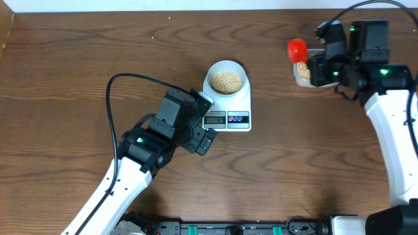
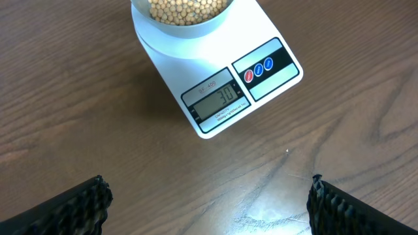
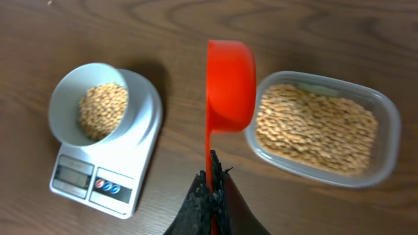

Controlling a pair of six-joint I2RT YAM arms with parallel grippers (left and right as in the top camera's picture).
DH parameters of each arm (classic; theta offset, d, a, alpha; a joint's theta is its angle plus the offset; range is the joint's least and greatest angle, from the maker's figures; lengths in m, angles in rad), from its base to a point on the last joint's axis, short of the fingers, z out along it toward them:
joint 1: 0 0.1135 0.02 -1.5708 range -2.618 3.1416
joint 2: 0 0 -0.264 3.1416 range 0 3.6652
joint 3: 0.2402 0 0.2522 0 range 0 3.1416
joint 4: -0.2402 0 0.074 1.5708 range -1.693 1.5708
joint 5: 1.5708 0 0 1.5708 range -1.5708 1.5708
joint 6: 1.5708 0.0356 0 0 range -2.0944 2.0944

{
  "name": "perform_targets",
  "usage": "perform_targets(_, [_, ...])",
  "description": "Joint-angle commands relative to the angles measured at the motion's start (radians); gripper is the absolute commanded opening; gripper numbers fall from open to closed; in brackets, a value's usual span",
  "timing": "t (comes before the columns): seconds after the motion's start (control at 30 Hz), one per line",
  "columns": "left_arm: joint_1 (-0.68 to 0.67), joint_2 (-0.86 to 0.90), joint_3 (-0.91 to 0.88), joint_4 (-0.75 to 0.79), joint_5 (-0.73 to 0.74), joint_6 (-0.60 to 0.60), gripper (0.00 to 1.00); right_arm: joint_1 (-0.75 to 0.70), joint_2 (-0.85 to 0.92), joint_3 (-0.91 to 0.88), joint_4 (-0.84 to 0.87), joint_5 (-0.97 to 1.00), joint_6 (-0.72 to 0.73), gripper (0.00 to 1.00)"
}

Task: Scoop item into bowl and weigh 50g on scale
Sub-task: 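Move the empty scoop with the right gripper back to the tub, then dip the scoop into the chickpeas again with the right gripper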

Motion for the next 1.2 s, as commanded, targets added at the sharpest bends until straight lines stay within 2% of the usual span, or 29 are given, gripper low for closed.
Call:
perform_targets(0.0, [0.002,0.006,0.010,0.003,-0.008,0.013,0.98,-0.066,-0.011,0.011,0.000,-0.028,0.011,0.01])
perform_targets(0.23, [0.002,0.006,0.010,0.003,-0.008,0.013,0.98,-0.135,0.008,0.008,0.006,-0.025,0.010,0.01])
perform_targets(0.37, [0.002,0.006,0.010,0.003,-0.008,0.013,0.98,-0.157,0.029,0.008,0.012,-0.023,-0.039,0.01])
perform_targets(0.47, [0.002,0.006,0.010,0.003,-0.008,0.013,0.98,-0.160,0.059,0.008,0.023,-0.017,-0.072,0.01])
perform_targets(1.17, [0.002,0.006,0.010,0.003,-0.008,0.013,0.98,-0.172,0.168,0.008,0.087,0.018,-0.076,0.01])
